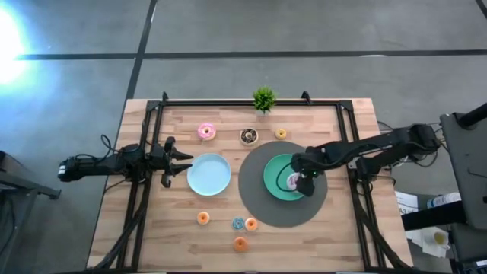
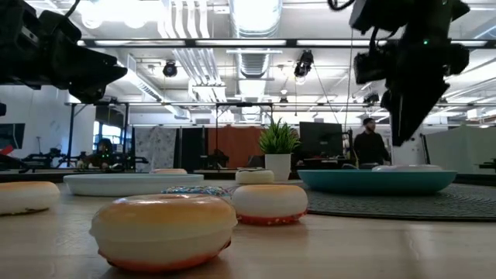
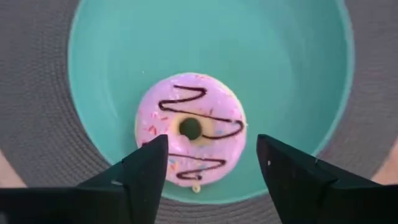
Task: Pick & Place donuts
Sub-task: Put the large black donut on the green plate
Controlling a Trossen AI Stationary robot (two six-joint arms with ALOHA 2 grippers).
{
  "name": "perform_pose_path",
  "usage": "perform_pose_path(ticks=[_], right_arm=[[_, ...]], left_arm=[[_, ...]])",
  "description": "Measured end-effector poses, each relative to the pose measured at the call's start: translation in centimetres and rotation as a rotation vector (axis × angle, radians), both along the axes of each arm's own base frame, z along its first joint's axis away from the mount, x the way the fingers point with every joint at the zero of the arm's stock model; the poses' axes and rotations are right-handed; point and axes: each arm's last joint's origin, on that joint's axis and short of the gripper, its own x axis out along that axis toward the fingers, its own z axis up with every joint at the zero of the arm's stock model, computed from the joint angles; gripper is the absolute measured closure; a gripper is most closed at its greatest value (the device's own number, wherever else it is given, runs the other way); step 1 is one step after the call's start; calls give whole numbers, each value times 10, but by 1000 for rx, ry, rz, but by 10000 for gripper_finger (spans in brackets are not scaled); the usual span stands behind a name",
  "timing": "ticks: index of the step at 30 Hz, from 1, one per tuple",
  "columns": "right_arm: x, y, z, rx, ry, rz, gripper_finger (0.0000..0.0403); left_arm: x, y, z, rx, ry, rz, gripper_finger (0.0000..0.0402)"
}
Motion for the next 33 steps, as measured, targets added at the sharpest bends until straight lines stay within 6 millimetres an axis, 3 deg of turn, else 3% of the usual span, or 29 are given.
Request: perform_pose_path(ticks=[4, 8, 10, 15, 21, 28, 33], right_arm=[[-7, 1, 19, -31, -125, -35, 155], [2, 5, 36, -26, -288, 4, 157], [14, 4, 39, -34, -340, -1, 160], [49, -22, 34, -66, -290, -83, 166], [105, -46, 40, -242, -250, 187, 168], [159, -90, 23, -371, -156, 415, 168], [182, -119, -6, -256, -54, 426, 168]], left_arm=[[0, 0, 0, 0, 0, 0, 278], [0, 0, 0, 0, 0, 0, 278], [0, 0, 0, 0, 0, 0, 278], [0, 0, 0, 0, -1, 0, 278], [0, 0, 0, 0, 0, 0, 278], [0, 0, 0, 0, 0, 0, 278], [0, 0, 0, 0, 0, 0, 278]])
